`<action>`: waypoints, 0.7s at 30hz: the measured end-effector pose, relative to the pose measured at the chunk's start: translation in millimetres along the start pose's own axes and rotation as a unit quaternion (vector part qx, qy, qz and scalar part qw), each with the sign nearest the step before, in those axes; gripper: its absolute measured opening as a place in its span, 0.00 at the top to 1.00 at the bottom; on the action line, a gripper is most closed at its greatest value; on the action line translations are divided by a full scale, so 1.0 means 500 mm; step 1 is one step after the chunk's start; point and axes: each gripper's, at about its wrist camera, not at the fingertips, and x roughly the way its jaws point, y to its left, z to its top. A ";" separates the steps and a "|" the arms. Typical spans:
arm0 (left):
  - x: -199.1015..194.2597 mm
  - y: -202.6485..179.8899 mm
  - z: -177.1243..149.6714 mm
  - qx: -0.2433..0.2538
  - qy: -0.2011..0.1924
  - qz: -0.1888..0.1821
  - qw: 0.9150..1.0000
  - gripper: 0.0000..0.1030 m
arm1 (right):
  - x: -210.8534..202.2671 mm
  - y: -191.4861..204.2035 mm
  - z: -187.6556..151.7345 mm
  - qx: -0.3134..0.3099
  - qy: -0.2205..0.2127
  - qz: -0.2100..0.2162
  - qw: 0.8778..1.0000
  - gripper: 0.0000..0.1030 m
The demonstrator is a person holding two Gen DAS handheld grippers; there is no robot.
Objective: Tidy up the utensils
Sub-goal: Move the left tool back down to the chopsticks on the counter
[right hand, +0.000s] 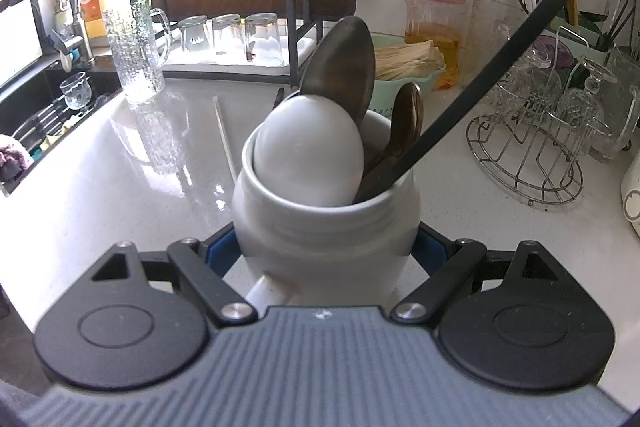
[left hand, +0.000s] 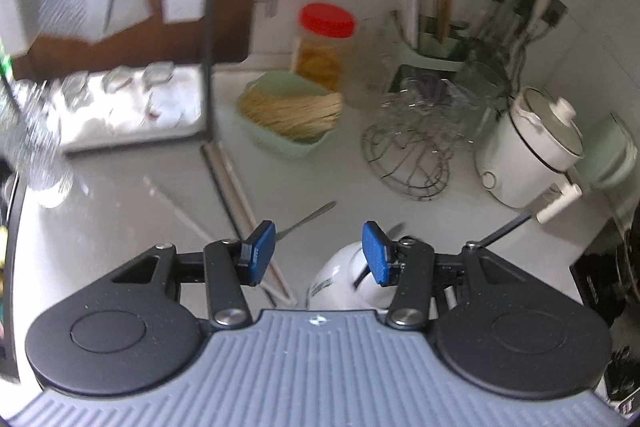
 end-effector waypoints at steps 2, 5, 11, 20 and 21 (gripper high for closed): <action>0.004 0.025 -0.015 -0.021 0.002 0.002 1.000 0.48 | 0.000 0.000 0.000 0.002 0.000 -0.001 1.000 0.12; 0.013 0.057 -0.036 -0.045 0.004 0.000 0.999 0.48 | -0.001 0.001 0.000 0.004 0.000 -0.005 1.000 0.12; 0.040 0.105 -0.076 -0.075 0.009 -0.016 0.997 0.48 | -0.005 0.004 -0.002 0.009 0.002 -0.011 1.000 0.12; 0.083 0.158 -0.092 -0.061 0.015 -0.038 0.997 0.48 | -0.004 0.008 0.000 0.017 0.006 -0.020 1.000 0.12; 0.091 0.163 -0.091 -0.054 0.018 -0.041 0.998 0.48 | -0.004 0.009 0.000 0.018 0.006 -0.021 1.000 0.12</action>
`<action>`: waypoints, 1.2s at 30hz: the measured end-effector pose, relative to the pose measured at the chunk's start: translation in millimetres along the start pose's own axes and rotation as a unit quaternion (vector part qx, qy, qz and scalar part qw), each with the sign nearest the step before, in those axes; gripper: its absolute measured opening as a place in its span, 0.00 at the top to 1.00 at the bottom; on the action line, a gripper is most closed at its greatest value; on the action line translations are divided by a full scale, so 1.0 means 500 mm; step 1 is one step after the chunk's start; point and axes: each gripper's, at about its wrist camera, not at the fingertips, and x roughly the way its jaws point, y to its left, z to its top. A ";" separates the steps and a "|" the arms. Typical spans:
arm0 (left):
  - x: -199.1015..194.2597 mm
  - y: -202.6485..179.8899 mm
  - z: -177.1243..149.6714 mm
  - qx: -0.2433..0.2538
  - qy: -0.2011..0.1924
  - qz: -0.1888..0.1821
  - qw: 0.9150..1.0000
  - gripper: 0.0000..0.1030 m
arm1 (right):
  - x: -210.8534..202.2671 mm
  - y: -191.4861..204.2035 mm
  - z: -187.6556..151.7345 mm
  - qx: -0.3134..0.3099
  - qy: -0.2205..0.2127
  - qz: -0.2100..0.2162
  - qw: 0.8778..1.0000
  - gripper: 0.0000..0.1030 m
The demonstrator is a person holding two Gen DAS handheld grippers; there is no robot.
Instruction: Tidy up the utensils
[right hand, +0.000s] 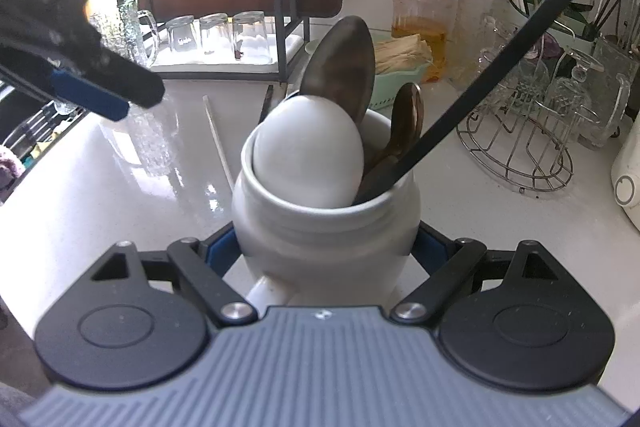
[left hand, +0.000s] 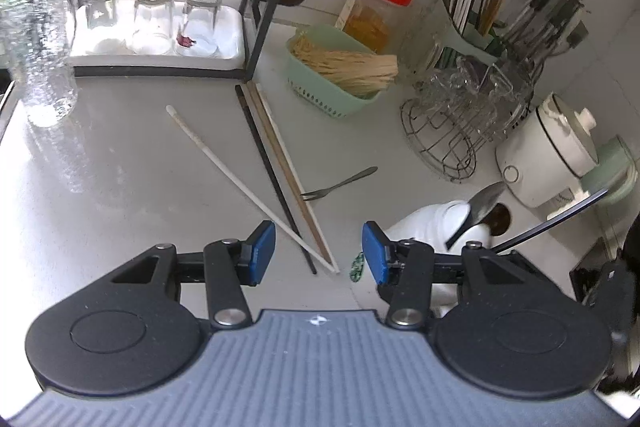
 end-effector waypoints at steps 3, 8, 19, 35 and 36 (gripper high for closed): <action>0.033 0.012 0.007 0.034 0.012 -0.004 0.999 0.48 | 0.000 0.004 0.002 0.005 0.004 -0.006 1.000 0.12; 0.101 0.022 0.016 0.111 0.023 -0.009 0.993 0.48 | 0.002 0.009 0.007 0.018 0.013 -0.022 1.000 0.12; 0.232 -0.004 0.047 0.259 0.046 -0.034 0.964 0.49 | 0.007 0.020 0.012 0.046 0.023 -0.052 0.997 0.12; 0.300 -0.039 0.051 0.362 0.083 -0.057 0.927 0.75 | 0.005 0.028 0.010 0.066 0.021 -0.070 0.995 0.12; 0.302 -0.039 0.054 0.359 0.083 -0.057 0.928 0.81 | 0.005 0.028 0.010 0.066 0.021 -0.070 0.995 0.12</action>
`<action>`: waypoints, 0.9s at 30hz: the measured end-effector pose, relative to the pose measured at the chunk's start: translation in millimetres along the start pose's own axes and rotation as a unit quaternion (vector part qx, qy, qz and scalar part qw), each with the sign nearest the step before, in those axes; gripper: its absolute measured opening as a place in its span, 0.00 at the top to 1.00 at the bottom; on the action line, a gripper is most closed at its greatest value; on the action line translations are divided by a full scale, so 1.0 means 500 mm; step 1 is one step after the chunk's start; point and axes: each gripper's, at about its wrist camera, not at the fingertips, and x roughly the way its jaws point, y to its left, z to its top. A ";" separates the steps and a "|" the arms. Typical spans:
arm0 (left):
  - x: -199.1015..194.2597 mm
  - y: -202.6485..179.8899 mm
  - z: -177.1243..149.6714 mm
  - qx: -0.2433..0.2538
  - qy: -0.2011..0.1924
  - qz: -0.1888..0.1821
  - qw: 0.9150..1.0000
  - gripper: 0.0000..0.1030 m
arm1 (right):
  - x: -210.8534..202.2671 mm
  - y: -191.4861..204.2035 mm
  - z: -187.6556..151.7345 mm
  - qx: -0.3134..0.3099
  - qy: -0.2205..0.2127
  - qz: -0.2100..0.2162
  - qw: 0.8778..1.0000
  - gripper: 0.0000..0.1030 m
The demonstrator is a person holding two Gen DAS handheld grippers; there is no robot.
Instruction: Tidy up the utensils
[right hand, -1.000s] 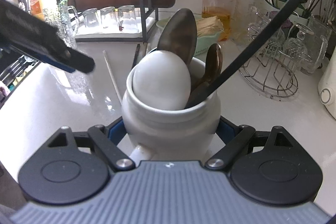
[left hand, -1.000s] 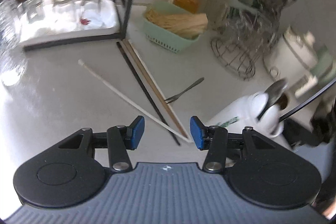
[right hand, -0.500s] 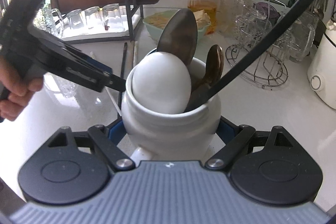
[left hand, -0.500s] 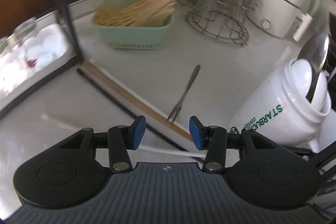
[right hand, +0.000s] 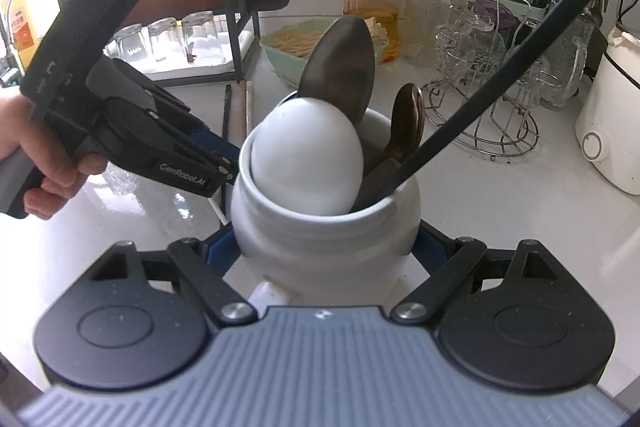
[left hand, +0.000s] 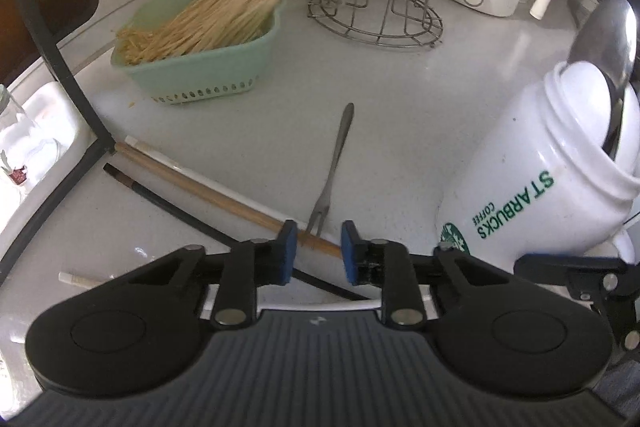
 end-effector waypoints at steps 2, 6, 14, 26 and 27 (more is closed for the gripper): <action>-0.003 0.005 0.002 -0.010 0.003 -0.004 1.000 0.90 | -0.001 0.001 -0.001 -0.002 -0.001 0.000 1.000 0.12; -0.005 0.006 0.003 -0.020 0.007 -0.005 1.000 0.92 | -0.002 -0.001 -0.002 -0.005 -0.001 0.002 1.000 0.12; -0.033 0.008 0.024 -0.042 0.004 -0.004 0.999 0.92 | -0.002 0.000 0.002 -0.001 0.002 -0.001 1.000 0.12; -0.121 0.000 0.072 -0.069 -0.035 -0.004 0.997 0.94 | 0.002 0.009 0.001 0.011 -0.003 -0.016 1.000 0.12; -0.129 -0.002 0.075 -0.075 -0.040 -0.003 0.996 0.95 | 0.002 0.009 0.001 0.010 -0.003 -0.016 1.000 0.12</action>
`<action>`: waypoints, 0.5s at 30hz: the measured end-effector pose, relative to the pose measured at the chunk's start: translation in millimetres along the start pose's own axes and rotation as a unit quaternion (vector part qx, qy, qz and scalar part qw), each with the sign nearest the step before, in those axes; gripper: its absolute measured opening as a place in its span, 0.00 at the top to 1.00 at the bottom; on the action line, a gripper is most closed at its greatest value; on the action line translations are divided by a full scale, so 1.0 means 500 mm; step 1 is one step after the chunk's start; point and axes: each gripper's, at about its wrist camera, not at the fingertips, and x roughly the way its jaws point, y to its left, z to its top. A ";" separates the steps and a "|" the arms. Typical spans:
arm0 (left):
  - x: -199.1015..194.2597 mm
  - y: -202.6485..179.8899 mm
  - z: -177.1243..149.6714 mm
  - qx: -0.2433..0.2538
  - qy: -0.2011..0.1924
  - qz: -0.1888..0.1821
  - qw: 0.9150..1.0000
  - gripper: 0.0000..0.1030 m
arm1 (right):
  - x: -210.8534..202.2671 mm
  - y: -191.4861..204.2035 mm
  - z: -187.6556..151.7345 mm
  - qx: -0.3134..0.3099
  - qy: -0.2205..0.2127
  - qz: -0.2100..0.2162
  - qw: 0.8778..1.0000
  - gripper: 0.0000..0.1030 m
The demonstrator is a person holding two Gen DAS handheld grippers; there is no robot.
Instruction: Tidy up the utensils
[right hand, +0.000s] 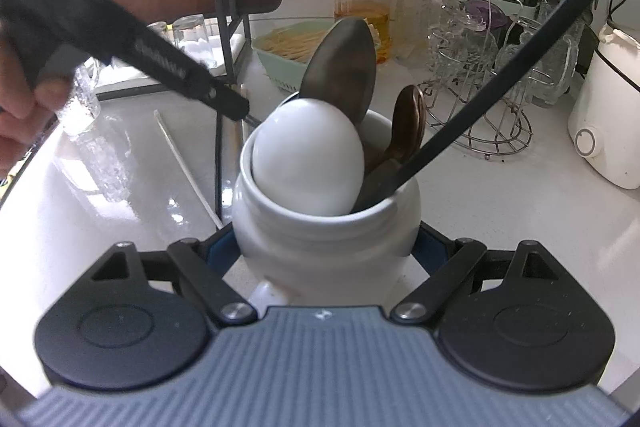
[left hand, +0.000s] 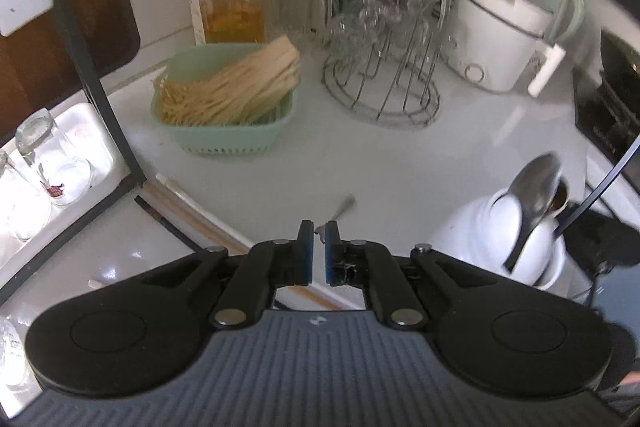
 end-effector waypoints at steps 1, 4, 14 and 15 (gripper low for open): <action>-0.004 -0.001 0.003 -0.003 -0.002 0.000 1.000 0.96 | 0.000 0.000 0.000 -0.002 0.000 0.000 1.000 0.12; -0.015 -0.005 0.006 -0.014 -0.006 0.002 1.000 0.98 | -0.001 -0.001 -0.001 -0.004 -0.001 0.001 1.000 0.12; -0.016 -0.017 -0.015 -0.023 0.009 0.012 1.000 1.00 | -0.002 -0.002 -0.003 -0.008 -0.004 0.003 1.000 0.12; -0.012 -0.015 -0.019 -0.024 0.013 0.009 1.000 1.00 | -0.003 -0.004 -0.003 -0.010 -0.004 0.005 1.000 0.12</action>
